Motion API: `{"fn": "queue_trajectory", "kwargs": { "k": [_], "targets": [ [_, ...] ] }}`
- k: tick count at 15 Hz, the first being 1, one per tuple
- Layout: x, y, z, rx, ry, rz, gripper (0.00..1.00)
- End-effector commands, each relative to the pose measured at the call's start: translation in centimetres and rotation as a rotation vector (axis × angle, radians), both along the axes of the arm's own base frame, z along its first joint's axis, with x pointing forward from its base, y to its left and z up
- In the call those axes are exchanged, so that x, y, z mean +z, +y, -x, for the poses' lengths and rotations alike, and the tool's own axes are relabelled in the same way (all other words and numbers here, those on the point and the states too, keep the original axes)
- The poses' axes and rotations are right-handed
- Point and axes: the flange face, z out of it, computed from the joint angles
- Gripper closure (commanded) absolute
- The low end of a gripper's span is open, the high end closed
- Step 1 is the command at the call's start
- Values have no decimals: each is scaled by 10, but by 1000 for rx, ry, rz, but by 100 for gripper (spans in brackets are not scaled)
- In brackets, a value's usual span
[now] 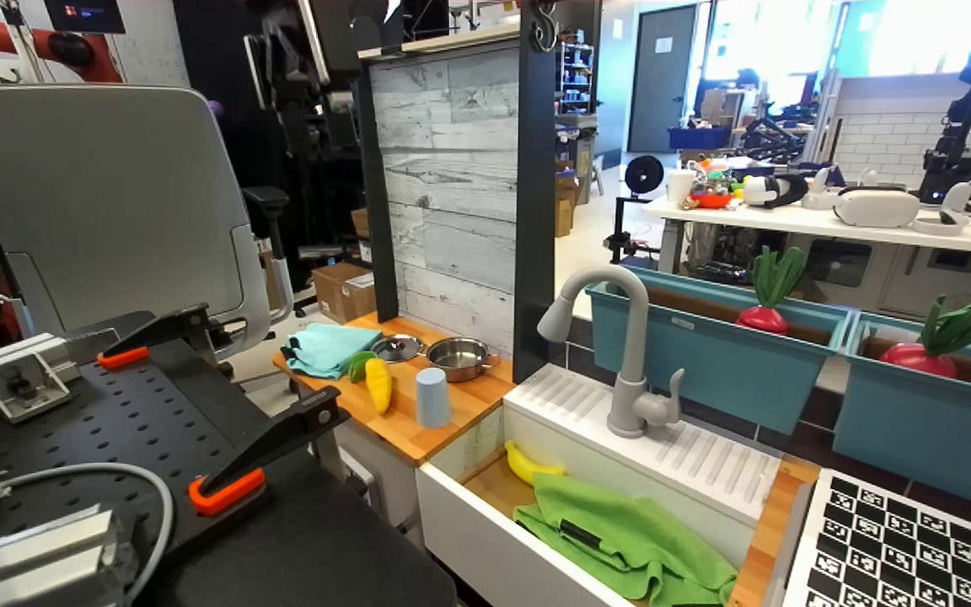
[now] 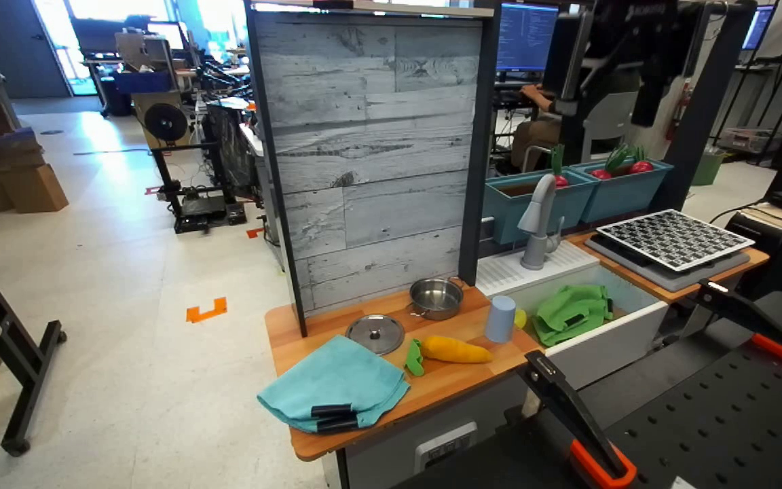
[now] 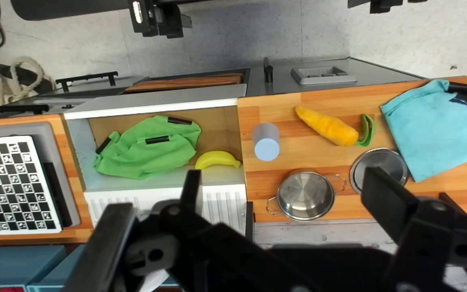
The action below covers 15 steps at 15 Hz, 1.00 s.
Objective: Put the cup on the blue cloth
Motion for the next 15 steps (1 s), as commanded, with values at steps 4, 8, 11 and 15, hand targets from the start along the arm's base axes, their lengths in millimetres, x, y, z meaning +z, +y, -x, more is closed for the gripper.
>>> {"fn": "queue_trajectory", "kwargs": {
  "k": [4, 8, 11, 15],
  "targets": [
    [-106, -8, -40, -11, 6, -20, 0],
    [-168, -10, -67, -47, 15, -46, 0],
    [-211, -7, -89, -68, 31, -66, 0],
    [-260, -2, -113, -114, 56, -104, 0]
  ]
}}
